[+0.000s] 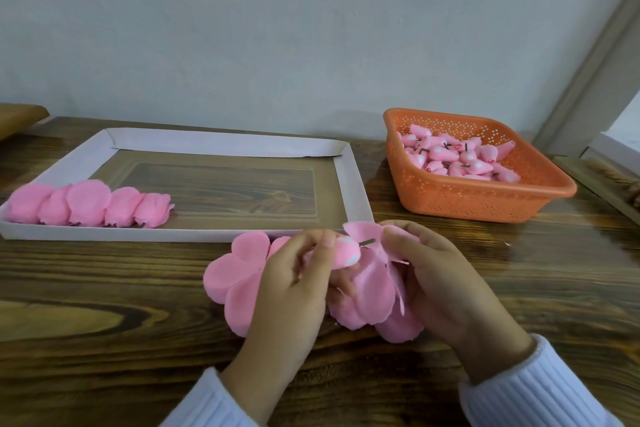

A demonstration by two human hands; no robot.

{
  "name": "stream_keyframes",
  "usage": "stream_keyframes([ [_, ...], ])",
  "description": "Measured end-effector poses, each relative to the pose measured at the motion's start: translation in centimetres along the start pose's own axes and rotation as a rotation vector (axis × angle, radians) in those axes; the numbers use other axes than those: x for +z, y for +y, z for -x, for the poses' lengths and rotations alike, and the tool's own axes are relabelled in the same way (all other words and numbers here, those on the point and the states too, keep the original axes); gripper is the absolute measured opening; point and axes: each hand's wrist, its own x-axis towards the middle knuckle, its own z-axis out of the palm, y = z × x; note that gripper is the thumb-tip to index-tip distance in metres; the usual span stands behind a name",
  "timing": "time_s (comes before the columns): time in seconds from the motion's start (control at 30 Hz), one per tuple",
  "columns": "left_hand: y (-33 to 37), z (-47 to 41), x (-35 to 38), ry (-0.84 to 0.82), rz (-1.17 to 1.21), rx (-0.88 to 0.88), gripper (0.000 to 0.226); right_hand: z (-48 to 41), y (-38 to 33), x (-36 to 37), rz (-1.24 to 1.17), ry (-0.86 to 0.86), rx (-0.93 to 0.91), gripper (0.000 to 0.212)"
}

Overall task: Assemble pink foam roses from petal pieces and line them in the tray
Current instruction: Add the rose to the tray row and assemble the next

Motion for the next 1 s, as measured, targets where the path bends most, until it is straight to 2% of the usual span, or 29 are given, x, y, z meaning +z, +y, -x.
stream_keyframes([
  [0.13,-0.2,0.0,-0.2,0.003,-0.086,0.015,0.018,-0.1,-0.1,-0.2,-0.01,-0.075,-0.007,0.047],
  [0.23,-0.1,0.0,-0.2,0.003,-0.101,0.05,0.031,-0.1,-0.4,-0.6,-0.031,-0.131,-0.016,0.059],
  [0.37,-0.3,0.0,-0.2,0.0,-0.144,0.089,0.032,0.2,-0.4,-0.5,0.008,-0.197,-0.078,0.044],
  [0.5,-0.6,0.0,-0.4,0.003,-0.194,0.089,0.034,0.5,-0.2,-0.4,0.293,0.042,-0.216,0.045],
  [0.6,-0.9,0.0,-0.6,-0.062,-0.265,0.057,0.035,0.6,-0.1,-0.1,0.384,0.086,-0.356,0.04],
  [0.7,-1.0,0.3,-0.4,-0.117,-0.405,0.086,0.032,0.7,-0.1,0.1,0.455,0.102,-0.515,0.044],
  [0.8,-0.9,0.4,-0.4,-0.097,-0.498,0.168,0.021,0.7,0.2,0.1,0.516,0.123,-0.64,0.049],
  [0.87,-0.7,0.4,-0.2,-0.083,-0.492,0.163,0.022,0.7,0.3,0.1,0.521,0.121,-0.702,0.051],
  [0.93,-0.7,0.4,-0.2,-0.089,-0.457,0.116,0.036,0.7,0.4,0.0,0.55,0.111,-0.756,0.054],
  [1.0,-0.8,0.5,-0.2,-0.099,-0.393,0.076,0.029,0.8,0.6,0.1,0.586,0.102,-0.793,0.056],
])
